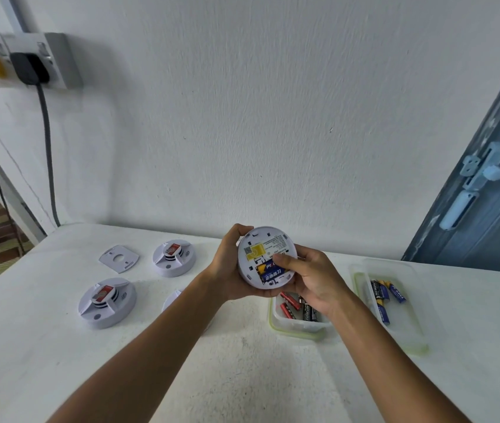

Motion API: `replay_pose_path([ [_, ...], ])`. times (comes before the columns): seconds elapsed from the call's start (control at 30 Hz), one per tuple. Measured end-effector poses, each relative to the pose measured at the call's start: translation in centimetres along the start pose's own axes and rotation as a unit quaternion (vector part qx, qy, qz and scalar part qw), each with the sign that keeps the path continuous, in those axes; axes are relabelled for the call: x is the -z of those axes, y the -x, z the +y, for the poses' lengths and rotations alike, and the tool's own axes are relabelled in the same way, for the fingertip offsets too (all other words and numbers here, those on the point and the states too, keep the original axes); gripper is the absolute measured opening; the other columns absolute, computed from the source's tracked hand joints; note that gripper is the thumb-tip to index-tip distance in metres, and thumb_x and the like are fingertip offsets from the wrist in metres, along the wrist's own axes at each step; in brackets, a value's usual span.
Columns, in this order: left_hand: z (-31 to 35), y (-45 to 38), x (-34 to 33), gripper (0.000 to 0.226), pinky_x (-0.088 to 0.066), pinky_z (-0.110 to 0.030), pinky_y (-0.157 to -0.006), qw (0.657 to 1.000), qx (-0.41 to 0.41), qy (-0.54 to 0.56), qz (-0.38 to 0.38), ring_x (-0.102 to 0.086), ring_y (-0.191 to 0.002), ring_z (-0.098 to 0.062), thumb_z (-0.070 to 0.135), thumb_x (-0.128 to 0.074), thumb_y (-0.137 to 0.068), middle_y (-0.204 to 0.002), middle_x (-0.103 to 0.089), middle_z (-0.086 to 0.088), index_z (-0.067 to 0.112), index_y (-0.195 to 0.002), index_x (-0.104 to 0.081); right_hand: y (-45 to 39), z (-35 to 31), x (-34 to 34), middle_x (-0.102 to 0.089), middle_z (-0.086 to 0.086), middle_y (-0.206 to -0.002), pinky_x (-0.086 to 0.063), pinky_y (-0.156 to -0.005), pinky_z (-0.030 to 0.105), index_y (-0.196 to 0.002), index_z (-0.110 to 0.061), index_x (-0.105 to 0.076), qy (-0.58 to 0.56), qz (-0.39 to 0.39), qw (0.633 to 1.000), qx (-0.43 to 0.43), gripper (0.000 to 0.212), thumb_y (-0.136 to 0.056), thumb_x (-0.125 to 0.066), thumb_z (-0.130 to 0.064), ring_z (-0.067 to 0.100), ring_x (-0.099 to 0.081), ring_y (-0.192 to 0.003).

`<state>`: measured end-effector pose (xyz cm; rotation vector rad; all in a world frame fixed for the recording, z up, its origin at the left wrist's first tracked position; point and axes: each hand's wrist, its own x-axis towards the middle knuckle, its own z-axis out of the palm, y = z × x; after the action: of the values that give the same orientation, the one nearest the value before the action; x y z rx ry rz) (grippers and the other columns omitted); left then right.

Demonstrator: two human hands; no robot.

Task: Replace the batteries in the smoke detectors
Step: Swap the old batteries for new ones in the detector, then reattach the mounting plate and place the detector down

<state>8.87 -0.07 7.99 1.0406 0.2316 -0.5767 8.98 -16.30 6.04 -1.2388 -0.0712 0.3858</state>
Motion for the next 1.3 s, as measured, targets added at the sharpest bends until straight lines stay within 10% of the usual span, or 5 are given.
replay_pose_path([
  [0.8, -0.6, 2.6, 3.8, 0.053, -0.050, -0.041, -0.073, 0.994, -0.031, 0.090, 0.057, -0.062, -0.085, -0.034, 0.047, -0.037, -0.086, -0.090, -0.070, -0.017, 0.011, -0.090, -0.076, -1.4, 1.4, -2.9, -0.071, 0.014, -0.109, -0.054, -0.089, 0.043, -0.114, -0.009, -0.065, 0.062, -0.104, 0.992, -0.046, 0.040, -0.077, -0.070, -0.022, 0.031, -0.067, -0.101],
  [1.03, 4.0, 6.3, 14.0, 0.057, -0.048, -0.057, -0.090, 0.982, -0.093, 0.158, 0.051, -0.054, -0.115, -0.046, 0.046, -0.049, -0.078, -0.123, -0.063, -0.025, 0.009, -0.117, -0.066, -6.1, 3.6, -12.3, -0.070, 0.009, -0.095, -0.055, -0.087, 0.039, -0.096, -0.015, -0.066, 0.125, 0.062, 0.989, 0.051, 0.007, -0.089, -0.064, -0.015, 0.027, -0.066, -0.095],
  [1.3, 8.1, 10.7, 31.4, 0.074, -0.049, -0.062, -0.090, 0.962, -0.170, 0.207, 0.052, -0.047, -0.126, -0.050, 0.040, -0.066, -0.073, -0.140, -0.048, -0.029, 0.006, -0.137, -0.048, -15.4, 9.9, -26.3, -0.067, -0.002, -0.103, -0.045, -0.081, 0.024, -0.107, -0.012, -0.069, 0.412, 0.025, 0.905, 0.106, 0.023, -0.087, -0.061, -0.007, 0.014, -0.062, -0.093],
])
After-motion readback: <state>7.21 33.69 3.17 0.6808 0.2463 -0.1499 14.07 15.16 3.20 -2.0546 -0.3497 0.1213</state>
